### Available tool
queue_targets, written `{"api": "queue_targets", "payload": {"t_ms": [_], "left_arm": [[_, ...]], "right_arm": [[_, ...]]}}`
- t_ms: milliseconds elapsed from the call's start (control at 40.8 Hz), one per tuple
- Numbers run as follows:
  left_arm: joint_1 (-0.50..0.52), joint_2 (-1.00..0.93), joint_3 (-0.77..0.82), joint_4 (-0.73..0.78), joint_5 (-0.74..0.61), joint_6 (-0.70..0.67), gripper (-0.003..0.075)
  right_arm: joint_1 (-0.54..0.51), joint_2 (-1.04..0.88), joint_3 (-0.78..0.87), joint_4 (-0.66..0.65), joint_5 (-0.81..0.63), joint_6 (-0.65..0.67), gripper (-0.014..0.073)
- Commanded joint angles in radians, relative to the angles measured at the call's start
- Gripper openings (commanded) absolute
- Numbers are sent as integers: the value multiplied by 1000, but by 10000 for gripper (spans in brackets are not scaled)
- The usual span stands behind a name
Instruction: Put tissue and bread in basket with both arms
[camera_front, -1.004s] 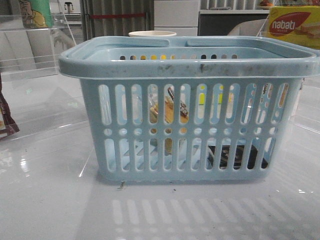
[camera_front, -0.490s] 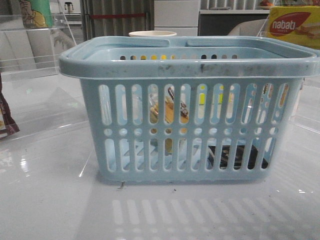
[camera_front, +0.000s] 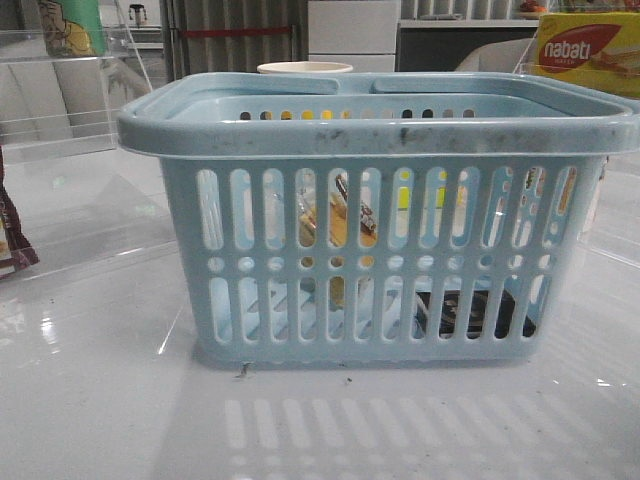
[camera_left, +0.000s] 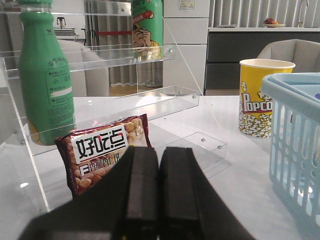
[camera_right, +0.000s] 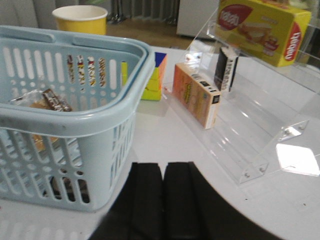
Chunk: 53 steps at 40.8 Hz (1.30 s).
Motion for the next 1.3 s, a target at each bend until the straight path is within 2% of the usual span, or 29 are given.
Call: {"api": "queue_targets", "payload": {"t_ms": [0,245,1274], "left_arm": [[2,-16,7,-8,-90,-10,92],[2,-16,7,-8,-90,-10,93],[2,-16,7,-8,-90,-10,92]], "right_arm": [[-44,-63,77,-9,-196,-2,52],[-99,-138,230,-9,-316,-2,52],[-98,-138,227,-9,-310,-2,52]]}}
